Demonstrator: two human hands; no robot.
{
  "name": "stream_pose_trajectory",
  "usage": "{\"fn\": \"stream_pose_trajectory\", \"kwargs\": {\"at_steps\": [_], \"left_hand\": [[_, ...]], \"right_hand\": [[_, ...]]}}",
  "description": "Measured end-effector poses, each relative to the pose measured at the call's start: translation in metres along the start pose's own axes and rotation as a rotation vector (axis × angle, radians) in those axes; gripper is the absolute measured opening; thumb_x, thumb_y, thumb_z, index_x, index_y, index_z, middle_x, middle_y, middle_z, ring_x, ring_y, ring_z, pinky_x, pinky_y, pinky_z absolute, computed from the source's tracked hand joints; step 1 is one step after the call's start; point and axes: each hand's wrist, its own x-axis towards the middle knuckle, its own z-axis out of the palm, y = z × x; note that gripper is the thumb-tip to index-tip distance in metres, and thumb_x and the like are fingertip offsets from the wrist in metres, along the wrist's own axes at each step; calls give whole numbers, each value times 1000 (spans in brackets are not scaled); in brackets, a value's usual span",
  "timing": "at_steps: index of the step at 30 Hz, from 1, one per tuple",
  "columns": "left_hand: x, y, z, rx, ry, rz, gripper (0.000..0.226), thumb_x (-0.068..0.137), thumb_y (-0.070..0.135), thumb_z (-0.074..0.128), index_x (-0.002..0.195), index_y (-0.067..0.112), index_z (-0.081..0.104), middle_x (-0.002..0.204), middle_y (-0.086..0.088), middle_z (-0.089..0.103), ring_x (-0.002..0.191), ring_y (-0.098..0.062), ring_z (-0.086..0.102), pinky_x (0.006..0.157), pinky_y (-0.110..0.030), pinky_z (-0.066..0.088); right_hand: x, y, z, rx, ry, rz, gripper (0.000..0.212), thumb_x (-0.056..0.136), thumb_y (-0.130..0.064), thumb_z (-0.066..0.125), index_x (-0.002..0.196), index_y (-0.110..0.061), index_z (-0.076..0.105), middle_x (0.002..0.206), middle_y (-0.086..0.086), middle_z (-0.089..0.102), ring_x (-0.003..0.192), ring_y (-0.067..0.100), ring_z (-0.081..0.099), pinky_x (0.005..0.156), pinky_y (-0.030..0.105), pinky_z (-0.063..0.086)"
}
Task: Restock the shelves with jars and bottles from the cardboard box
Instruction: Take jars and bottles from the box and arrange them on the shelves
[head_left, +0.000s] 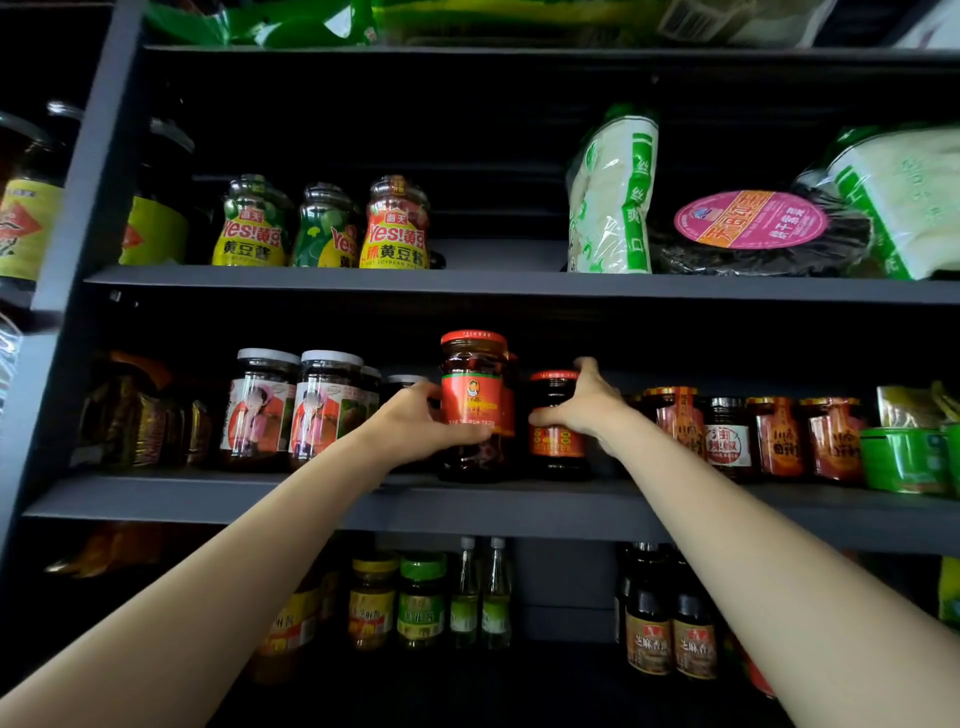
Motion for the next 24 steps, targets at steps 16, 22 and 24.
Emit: {"fn": "stream_pose_trajectory", "kwargs": {"at_steps": [16, 22, 24], "left_hand": [[0, 16, 23, 48, 45, 33, 64, 71, 30, 78, 122, 9, 47, 105, -5, 61, 96, -18, 60, 83, -29, 48], [1, 16, 26, 1, 36, 35, 62, 72, 29, 78, 121, 12, 45, 99, 1, 58, 94, -16, 58, 82, -27, 47], [2, 15, 26, 7, 36, 34, 63, 71, 30, 78, 122, 12, 45, 102, -1, 58, 98, -18, 58, 86, -29, 47]], "right_hand": [[4, 40, -55, -248, 150, 187, 85, 73, -20, 79, 139, -10, 26, 140, 20, 31, 125, 38, 41, 98, 41, 41], [-12, 14, -14, -743, 340, -458, 58, 88, -17, 61, 137, -5, 32, 139, 19, 34, 128, 34, 34, 107, 37, 29], [-1, 7, -6, -803, 159, -541, 59, 90, -12, 55, 142, -8, 29, 145, 20, 29, 136, 36, 25, 113, 40, 23]]}}
